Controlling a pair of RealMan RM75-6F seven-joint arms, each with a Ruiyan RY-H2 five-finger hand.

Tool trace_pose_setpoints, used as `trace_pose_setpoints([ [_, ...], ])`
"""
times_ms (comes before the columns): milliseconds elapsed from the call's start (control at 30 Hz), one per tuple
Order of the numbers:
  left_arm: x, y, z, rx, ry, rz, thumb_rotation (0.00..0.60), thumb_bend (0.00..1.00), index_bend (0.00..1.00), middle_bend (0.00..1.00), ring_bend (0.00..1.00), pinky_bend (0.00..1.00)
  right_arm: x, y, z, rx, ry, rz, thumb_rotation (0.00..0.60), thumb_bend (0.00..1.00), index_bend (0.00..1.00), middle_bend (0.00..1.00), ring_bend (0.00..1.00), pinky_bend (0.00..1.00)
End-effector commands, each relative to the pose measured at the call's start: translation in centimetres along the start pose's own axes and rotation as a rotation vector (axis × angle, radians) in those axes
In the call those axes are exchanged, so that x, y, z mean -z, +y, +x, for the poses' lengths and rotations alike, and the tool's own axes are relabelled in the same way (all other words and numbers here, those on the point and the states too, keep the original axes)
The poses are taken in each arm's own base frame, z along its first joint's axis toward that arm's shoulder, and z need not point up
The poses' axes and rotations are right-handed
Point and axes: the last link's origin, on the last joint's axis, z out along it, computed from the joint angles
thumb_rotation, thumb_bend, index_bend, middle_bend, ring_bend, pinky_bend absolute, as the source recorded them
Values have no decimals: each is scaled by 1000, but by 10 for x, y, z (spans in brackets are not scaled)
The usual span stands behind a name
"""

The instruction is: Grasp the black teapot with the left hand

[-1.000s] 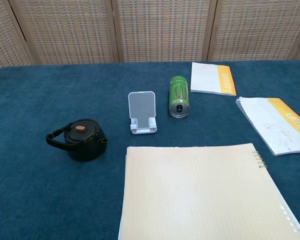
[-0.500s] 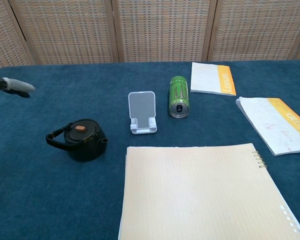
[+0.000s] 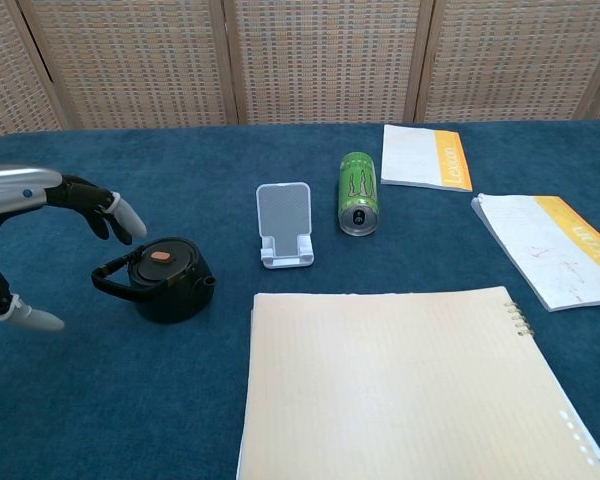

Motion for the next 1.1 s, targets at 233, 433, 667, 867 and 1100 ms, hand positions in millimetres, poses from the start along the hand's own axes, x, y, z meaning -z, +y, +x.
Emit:
trace_pose_setpoints([
  [233,-7,-1,-12,-18,-74,18,600,0,256,289,259,0,0,0,-1,2,-2,-1,600,0,0,0,0,0],
  [433,-13,0,-17,-12,-78,12,600,0,259,292,259,0,-1,0,-1,3,-4,-2,600,0,0,0,0,0],
  [667,-14,-2,-19,-16,-88,11,600,0,265,296,268,0,-1,0,-2,2,-4,-4,600,0,0,0,0,0],
  [867,-15,-2,-22,-25,-103,1,600,0,276,306,267,0,-1,0,-2,1,-3,-4,600,0,0,0,0,0],
  [1100,-15,-3,-27,-44,-125,2,600,0,279,309,268,0,-1,0,-2,3,-4,-5,600,0,0,0,0,0],
])
